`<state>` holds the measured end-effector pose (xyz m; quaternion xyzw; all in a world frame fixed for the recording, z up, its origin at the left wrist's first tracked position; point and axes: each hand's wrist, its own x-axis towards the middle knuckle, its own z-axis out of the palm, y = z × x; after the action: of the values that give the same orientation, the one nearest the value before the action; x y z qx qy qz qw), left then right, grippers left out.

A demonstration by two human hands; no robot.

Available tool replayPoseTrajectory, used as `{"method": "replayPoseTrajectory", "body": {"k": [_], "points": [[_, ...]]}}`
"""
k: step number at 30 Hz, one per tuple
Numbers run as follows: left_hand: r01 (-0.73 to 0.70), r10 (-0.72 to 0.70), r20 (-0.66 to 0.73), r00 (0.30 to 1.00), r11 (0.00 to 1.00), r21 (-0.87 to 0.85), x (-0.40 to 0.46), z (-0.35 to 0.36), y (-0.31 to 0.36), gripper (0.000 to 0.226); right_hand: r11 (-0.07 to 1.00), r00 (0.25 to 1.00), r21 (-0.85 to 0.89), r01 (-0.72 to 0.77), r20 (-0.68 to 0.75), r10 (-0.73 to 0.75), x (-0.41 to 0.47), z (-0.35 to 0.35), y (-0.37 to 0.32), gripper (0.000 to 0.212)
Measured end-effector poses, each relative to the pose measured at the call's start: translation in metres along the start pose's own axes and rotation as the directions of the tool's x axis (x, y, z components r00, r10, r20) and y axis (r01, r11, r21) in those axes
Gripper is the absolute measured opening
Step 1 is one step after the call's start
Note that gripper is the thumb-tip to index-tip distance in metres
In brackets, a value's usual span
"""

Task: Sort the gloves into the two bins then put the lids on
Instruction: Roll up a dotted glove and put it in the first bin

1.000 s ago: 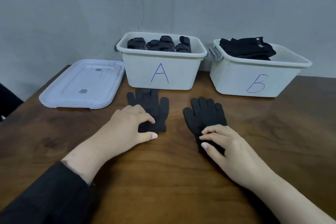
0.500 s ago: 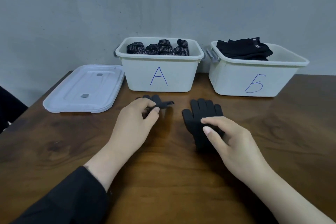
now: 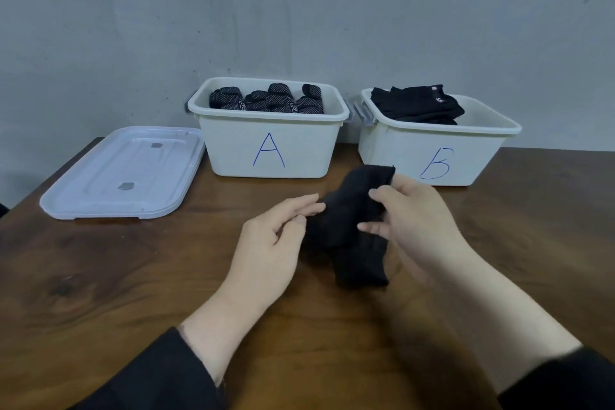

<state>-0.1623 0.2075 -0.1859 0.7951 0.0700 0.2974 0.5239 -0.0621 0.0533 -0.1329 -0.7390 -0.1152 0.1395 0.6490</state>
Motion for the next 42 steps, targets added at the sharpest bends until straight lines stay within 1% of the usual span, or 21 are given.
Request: {"method": "replayPoseTrajectory", "body": {"k": [2,4,6,8,9,10,13,14,16,19,21,23,25,27,28,30,33,35,37,39,42], "points": [[0.022,-0.021,-0.045,0.999,1.0,0.022,0.003,-0.003,-0.003,0.035,0.997,0.999,-0.06,0.051,0.011,-0.051,0.01,-0.013,-0.017,0.024],[0.062,-0.06,-0.072,0.996,0.998,0.023,0.006,-0.002,-0.006,0.032,0.973,0.992,-0.192,0.125,0.046,-0.118,0.018,-0.024,-0.039,0.018],[0.1,-0.098,-0.092,0.991,0.995,0.013,0.006,-0.001,-0.006,0.029,0.907,0.98,-0.372,0.197,0.075,-0.182,0.025,-0.033,-0.059,0.017],[0.125,-0.123,-0.111,0.986,0.992,0.004,0.007,0.0,-0.007,0.027,0.812,0.961,-0.515,0.276,0.116,-0.253,0.029,-0.038,-0.076,0.004],[0.134,-0.134,-0.12,0.984,0.991,-0.004,0.008,0.0,-0.007,0.026,0.765,0.953,-0.57,0.298,0.128,-0.276,0.031,-0.042,-0.084,0.004],[0.144,-0.144,-0.128,0.981,0.99,-0.008,0.008,0.001,-0.007,0.026,0.728,0.95,-0.615,0.303,0.134,-0.282,0.032,-0.045,-0.091,0.006],[0.171,-0.169,-0.137,0.976,0.985,0.005,0.009,0.0,-0.008,0.025,0.639,0.963,-0.723,0.263,0.161,-0.214,0.036,-0.051,-0.106,0.009],[0.179,-0.176,-0.139,0.975,0.984,0.008,0.009,0.0,-0.008,0.025,0.628,0.965,-0.735,0.256,0.159,-0.208,0.041,-0.052,-0.107,0.009],[0.187,-0.184,-0.145,0.972,0.982,0.013,0.01,0.0,-0.01,0.025,0.659,0.956,-0.701,0.274,0.126,-0.264,0.049,-0.05,-0.108,0.009],[0.199,-0.193,-0.146,0.97,0.98,0.026,0.011,-0.001,-0.013,0.024,0.723,0.889,-0.568,0.392,0.034,-0.456,0.058,-0.049,-0.103,0.015],[0.202,-0.195,-0.14,0.971,0.979,0.035,0.011,-0.001,-0.014,0.024,0.672,0.821,-0.554,0.491,0.036,-0.57,0.054,-0.047,-0.09,0.018],[0.203,-0.195,-0.123,0.973,0.978,0.057,0.011,-0.001,-0.015,0.024,0.578,0.777,-0.594,0.559,0.132,-0.616,0.041,-0.044,-0.06,0.017],[0.196,-0.186,-0.096,0.978,0.976,0.1,0.011,-0.001,-0.018,0.023,0.481,0.764,-0.642,0.597,0.271,-0.586,0.023,-0.04,-0.014,0.018],[0.178,-0.172,-0.049,0.984,0.965,0.192,0.012,0.001,-0.021,0.021,0.388,0.736,-0.653,0.65,0.415,-0.535,0.005,-0.039,0.04,0.016],[0.16,-0.16,-0.019,0.987,0.957,0.242,0.012,0.002,-0.023,0.02,0.368,0.732,-0.65,0.665,0.469,-0.494,-0.003,-0.039,0.064,0.016],[0.111,-0.138,0.058,0.989,0.935,0.338,0.011,0.006,-0.025,0.021,0.403,0.763,-0.654,0.64,0.478,-0.436,-0.016,-0.041,0.092,0.02],[-0.003,-0.092,0.179,0.98,0.882,0.471,0.01,0.01,-0.026,0.025,0.509,0.814,-0.637,0.578,0.412,-0.409,-0.021,-0.044,0.093,0.028],[-0.076,-0.078,0.259,0.963,0.841,0.536,0.008,0.012,-0.025,0.028,0.521,0.806,-0.615,0.592,0.432,-0.405,-0.019,-0.047,0.09,0.034],[-0.134,-0.083,0.321,0.943,0.791,0.597,0.006,0.014,-0.025,0.03,0.522,0.787,-0.589,0.617,0.448,-0.424,-0.018,-0.054,0.087,0.033],[-0.17,-0.073,0.343,0.936,0.76,0.627,0.005,0.015,-0.026,0.033,0.518,0.782,-0.585,0.624,0.469,-0.411,-0.014,-0.063,0.087,0.032],[-0.167,-0.041,0.307,0.951,0.765,0.622,0.008,0.017,-0.026,0.038,0.503,0.782,-0.6,0.623,0.5,-0.372,-0.004,-0.075,0.088,0.037]]}}
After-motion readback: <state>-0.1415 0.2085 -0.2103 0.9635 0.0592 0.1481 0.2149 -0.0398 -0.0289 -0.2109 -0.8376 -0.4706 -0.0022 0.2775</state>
